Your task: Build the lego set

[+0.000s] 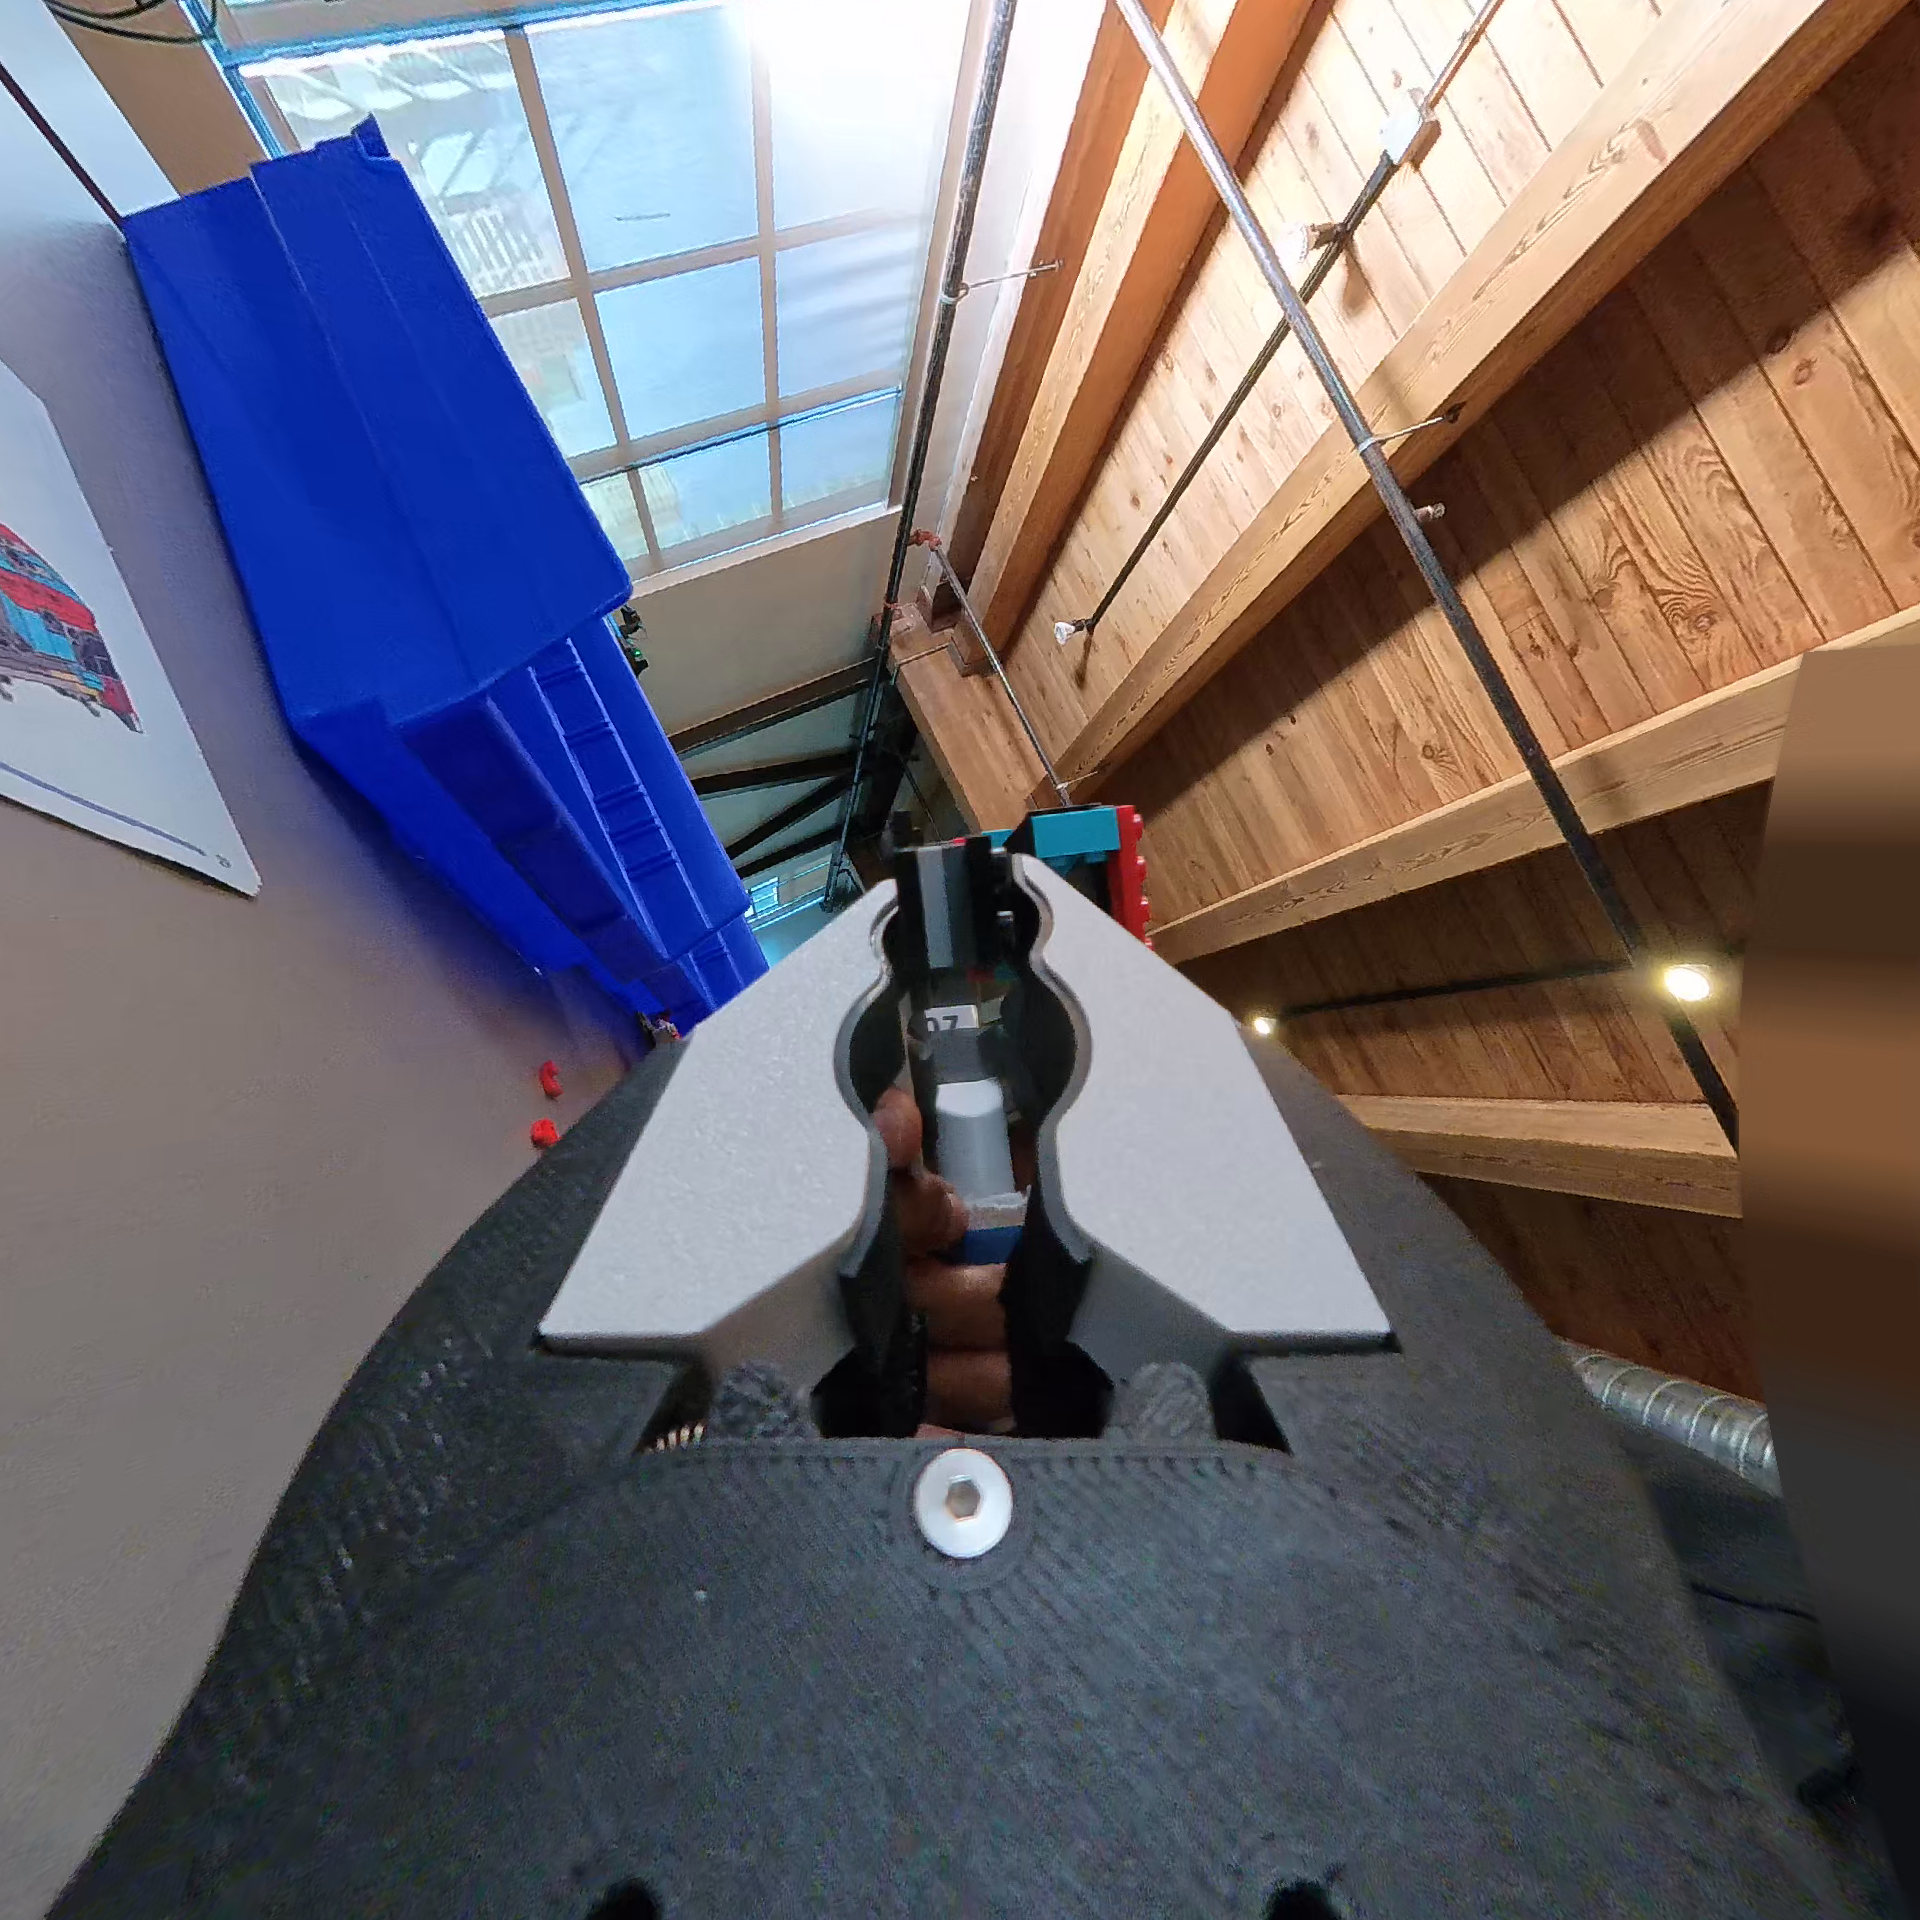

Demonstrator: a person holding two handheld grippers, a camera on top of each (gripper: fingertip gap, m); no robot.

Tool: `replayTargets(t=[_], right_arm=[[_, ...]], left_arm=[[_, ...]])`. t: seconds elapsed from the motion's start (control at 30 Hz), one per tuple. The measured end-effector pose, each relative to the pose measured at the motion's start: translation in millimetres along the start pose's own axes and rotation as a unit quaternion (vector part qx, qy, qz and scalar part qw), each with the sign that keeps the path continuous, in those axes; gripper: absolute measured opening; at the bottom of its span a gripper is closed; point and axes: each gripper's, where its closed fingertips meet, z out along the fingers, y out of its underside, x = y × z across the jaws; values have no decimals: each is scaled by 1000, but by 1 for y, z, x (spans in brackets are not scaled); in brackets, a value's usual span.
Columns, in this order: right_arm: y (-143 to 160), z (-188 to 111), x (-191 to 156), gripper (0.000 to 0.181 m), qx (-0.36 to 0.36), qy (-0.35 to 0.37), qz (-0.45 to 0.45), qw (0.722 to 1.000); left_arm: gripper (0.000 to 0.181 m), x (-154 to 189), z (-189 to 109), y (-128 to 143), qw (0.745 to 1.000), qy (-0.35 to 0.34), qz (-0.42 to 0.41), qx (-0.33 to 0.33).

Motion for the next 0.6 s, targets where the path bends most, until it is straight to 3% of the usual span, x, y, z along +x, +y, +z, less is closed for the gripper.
replayTargets(t=[0.1, 0.13, 0.2, 0.6], right_arm=[[-2, 2, -4, 48, 10, -10, -1, 1000], [-3, 3, -7, 65, 10, -18, 0, 1000], [-5, 3, -15, 73, 17, -38, -1, 999], [8, 8, -36, 64, 5, -30, -73, 997]], left_arm=[[15, 3, 0, -3, 1000, 11, -14, 11], [15, 4, 0, -4, 999, 19, -23, 15], [15, 7, -2, -8, 998, 42, -45, 26], [16, 48, -12, -20, 974, 195, -104, 52]])
